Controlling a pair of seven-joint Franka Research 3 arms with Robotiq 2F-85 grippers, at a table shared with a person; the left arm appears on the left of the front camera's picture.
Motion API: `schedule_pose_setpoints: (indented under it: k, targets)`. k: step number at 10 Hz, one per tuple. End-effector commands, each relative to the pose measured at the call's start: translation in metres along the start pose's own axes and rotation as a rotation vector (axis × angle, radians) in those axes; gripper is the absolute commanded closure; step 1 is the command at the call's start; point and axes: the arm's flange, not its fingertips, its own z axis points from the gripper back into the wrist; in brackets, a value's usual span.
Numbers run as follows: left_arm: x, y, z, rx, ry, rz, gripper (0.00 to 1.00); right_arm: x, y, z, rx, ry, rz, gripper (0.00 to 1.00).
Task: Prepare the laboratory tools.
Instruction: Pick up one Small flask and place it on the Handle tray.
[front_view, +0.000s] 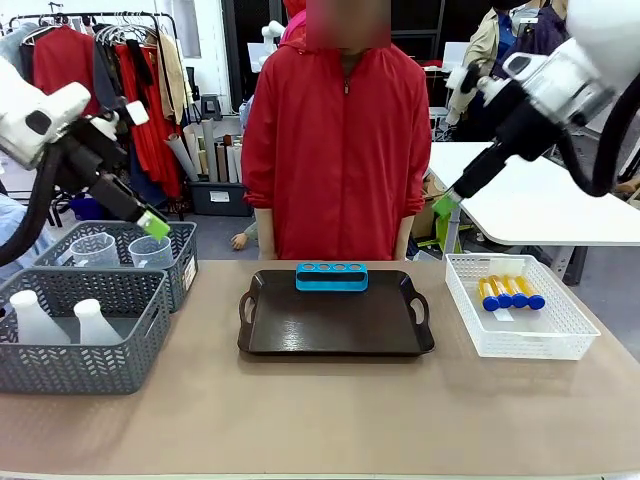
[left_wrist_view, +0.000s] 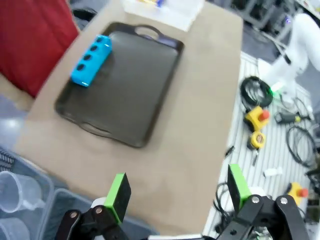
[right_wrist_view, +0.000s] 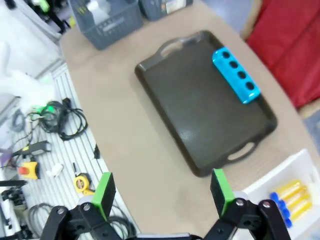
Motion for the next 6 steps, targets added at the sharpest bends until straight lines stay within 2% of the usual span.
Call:
schedule_pose_setpoints:
  k: [1, 3, 6]
  targets:
    - [-0.005, 0.011, 0.003, 0.088, -0.118, -0.058, 0.00, -0.001, -0.025, 0.026, 0.033, -0.050, 0.045, 0.00]
    - [-0.001, 0.018, 0.021, 0.209, -0.170, -0.145, 0.00, -0.002, -0.041, 0.048, 0.042, -0.089, 0.069, 0.00]
    - [0.011, 0.024, 0.034, 0.300, -0.156, -0.208, 0.00, -0.001, -0.056, 0.078, 0.026, -0.158, 0.126, 0.00]
